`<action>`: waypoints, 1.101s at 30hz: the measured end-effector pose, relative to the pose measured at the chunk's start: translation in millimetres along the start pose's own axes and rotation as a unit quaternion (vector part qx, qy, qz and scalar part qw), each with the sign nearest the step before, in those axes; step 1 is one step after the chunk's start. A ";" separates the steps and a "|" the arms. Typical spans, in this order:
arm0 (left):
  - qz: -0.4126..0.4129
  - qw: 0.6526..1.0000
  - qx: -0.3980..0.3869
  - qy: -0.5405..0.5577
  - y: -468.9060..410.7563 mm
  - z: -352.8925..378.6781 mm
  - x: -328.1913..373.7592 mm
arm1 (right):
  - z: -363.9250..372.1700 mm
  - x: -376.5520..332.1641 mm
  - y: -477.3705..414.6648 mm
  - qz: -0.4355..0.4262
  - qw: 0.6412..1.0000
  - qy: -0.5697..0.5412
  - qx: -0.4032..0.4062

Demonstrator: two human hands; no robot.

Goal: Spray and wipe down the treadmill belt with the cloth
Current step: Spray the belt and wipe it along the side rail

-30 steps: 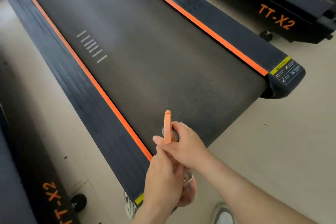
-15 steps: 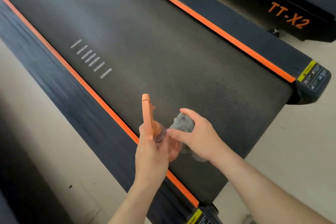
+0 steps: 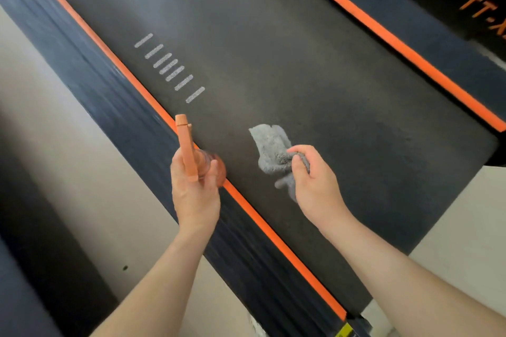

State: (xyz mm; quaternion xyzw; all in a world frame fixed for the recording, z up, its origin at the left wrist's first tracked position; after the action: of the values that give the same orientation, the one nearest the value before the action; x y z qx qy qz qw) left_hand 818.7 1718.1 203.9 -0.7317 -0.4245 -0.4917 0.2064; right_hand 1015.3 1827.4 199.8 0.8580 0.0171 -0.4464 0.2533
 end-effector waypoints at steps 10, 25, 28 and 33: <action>-0.122 0.990 0.068 0.004 -11.7 -38.5 -71.0 | 28.3 55.1 -1.0 0.201 0.956 -0.197 -0.084; -0.260 0.943 -0.204 0.050 118.2 164.5 7.5 | -114.1 74.1 -24.6 0.038 0.982 0.038 -0.179; -0.254 0.934 -0.189 0.165 126.9 191.1 40.4 | -159.1 90.8 -37.2 0.084 0.989 -0.017 -0.122; -0.097 0.954 -0.252 0.130 139.6 237.1 107.2 | -175.4 140.2 -33.2 0.202 0.966 -0.013 -0.161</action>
State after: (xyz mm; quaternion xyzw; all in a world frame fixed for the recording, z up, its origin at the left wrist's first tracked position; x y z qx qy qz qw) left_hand 1079.5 1856.1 213.7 -0.6447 -0.3255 -0.6914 0.0202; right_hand 1223.9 1907.6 160.3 0.7856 -0.0879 -0.3886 0.4734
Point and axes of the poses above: each hand's wrist, its own y-axis away from the middle knuckle, its own z-axis out of the palm, x = y × z, the point moved 8 cm from there along -y, towards the middle knuckle, and after that the axes turned 4 degrees about y, right-handed, at the moved point
